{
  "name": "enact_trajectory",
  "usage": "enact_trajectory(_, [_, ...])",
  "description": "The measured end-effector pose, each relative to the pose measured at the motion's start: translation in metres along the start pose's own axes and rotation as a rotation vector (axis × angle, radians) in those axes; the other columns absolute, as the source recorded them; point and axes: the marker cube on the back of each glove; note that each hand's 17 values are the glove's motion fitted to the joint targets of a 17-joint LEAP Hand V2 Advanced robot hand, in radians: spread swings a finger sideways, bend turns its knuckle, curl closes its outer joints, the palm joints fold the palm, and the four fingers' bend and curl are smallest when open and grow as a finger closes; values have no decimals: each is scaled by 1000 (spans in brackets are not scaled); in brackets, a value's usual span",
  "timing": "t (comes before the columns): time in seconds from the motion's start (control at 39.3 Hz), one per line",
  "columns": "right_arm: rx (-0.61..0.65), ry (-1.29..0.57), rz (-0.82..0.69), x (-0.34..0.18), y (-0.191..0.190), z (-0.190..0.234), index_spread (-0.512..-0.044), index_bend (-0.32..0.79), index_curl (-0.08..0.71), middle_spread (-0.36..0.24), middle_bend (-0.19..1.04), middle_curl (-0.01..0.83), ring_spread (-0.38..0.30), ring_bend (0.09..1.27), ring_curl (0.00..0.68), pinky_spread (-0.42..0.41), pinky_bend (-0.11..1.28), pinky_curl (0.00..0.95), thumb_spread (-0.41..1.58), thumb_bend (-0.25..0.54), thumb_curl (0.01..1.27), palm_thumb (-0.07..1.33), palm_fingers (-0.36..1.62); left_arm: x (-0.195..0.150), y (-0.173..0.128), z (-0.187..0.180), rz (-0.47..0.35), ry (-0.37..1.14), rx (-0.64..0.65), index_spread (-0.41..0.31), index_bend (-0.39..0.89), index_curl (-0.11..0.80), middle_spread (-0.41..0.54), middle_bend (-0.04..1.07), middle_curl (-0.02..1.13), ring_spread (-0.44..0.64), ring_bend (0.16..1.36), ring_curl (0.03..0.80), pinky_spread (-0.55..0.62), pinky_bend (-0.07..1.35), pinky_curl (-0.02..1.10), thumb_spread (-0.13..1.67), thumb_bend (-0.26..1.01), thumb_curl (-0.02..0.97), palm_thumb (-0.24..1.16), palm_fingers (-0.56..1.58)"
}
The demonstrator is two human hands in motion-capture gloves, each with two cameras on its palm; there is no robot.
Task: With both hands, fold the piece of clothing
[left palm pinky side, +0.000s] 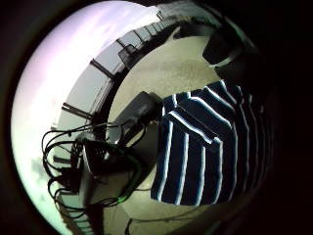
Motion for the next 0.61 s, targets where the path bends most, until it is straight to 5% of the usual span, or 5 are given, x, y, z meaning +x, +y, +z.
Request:
enact_trajectory(0.18, [-125, 0, 20, 11, 7, 30, -282, 101, 282, -63, 192, 388, 44, 362, 332, 158, 511, 381, 1152, -59, 230, 565, 302, 13, 29, -3, 14, 27, -183, -122, 119, 329, -108, 75, 380, 14, 441, 379, 187, 555, 348, 1344, -60, 256, 560, 423])
enact_trajectory(0.36, [-40, 136, 18, 5, 20, 39, -303, 99, 258, -101, 307, 410, 5, 411, 320, 145, 408, 335, 1137, -4, 247, 605, 463, 13, 30, 12, 35, 165, -276, -74, 119, 304, 5, 128, 339, 179, 509, 377, 316, 586, 359, 1415, -54, 182, 309, 160])
enact_trajectory(0.43, [23, 139, 17, 1, 18, 38, -312, 71, 232, -141, 375, 424, -61, 458, 323, 107, 385, 317, 1144, 15, 258, 664, 609, 14, 30, 12, 31, 149, -269, -67, 135, 302, 28, 149, 328, 216, 529, 366, 357, 575, 346, 1434, -38, 169, 257, 135])
enact_trajectory(0.54, [75, 25, -2, -17, 15, 31, -324, 34, 202, -206, 399, 435, -173, 627, 366, -131, 556, 344, 1131, 100, 299, 853, 1145, 13, 31, 9, 25, 164, -277, -67, 153, 305, 47, 160, 318, 252, 552, 357, 399, 568, 331, 1453, -27, 156, 199, 142])
enact_trajectory(0.61, [142, -194, -91, -45, 6, 14, -325, 39, 210, -219, 384, 447, -203, 702, 419, -216, 655, 398, 1095, 129, 322, 943, 1220, 10, 28, -2, 26, 200, -248, -65, 154, 309, 56, 168, 316, 265, 566, 353, 418, 567, 326, 1468, -17, 151, 175, 145])
